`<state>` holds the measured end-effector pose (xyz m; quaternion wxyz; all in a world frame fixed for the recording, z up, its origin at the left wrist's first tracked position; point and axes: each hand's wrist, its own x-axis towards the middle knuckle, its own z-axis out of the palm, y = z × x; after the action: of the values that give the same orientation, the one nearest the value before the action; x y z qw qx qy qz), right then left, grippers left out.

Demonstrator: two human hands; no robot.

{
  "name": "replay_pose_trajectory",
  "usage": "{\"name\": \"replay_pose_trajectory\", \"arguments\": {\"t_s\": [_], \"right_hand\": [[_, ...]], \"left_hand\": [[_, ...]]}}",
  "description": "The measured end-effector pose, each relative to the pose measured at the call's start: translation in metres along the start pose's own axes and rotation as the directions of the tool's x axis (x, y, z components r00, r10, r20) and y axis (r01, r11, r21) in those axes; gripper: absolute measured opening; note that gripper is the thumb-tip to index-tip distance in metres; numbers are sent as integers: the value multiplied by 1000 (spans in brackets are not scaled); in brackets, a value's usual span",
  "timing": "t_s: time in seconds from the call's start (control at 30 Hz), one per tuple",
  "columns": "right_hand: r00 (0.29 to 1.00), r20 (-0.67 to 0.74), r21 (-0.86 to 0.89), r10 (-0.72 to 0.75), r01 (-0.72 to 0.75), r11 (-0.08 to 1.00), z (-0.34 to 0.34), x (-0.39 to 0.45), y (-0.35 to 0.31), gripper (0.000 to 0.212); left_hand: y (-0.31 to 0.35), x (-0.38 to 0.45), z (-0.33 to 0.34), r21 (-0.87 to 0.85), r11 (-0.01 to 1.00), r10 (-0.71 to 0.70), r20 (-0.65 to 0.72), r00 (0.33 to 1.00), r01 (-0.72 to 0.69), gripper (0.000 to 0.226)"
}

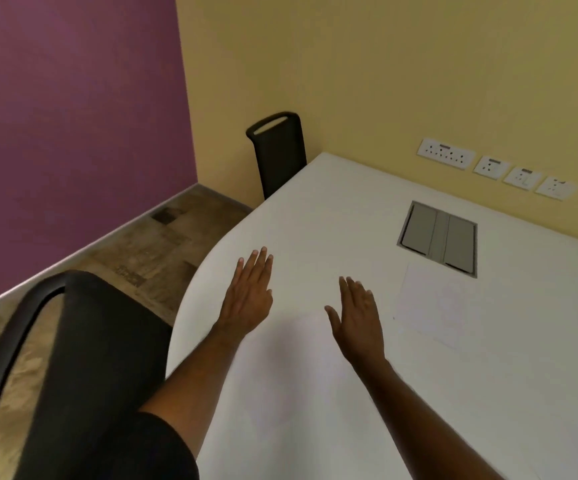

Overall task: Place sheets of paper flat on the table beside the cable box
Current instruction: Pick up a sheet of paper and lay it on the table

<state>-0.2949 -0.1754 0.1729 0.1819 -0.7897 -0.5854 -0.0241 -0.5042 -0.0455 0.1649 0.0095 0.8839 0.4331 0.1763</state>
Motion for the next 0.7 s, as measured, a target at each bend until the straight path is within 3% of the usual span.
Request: {"name": "replay_pose_trajectory", "arguments": {"t_s": [0.23, 0.4, 0.7], "right_hand": [[962, -118, -53, -248, 243, 969, -88, 4, -73, 71], [894, -180, -63, -410, 405, 912, -145, -17, -143, 78], [812, -220, -50, -540, 543, 838, -177, -37, -289, 78]], "left_hand": [[12, -52, -117, 83, 989, -108, -148, 983, 121, 69], [-3, -105, -209, 152, 946, -238, -266, 934, 285, 71], [-78, -196, -321, 258, 815, -416, -364, 833, 519, 71]]}}
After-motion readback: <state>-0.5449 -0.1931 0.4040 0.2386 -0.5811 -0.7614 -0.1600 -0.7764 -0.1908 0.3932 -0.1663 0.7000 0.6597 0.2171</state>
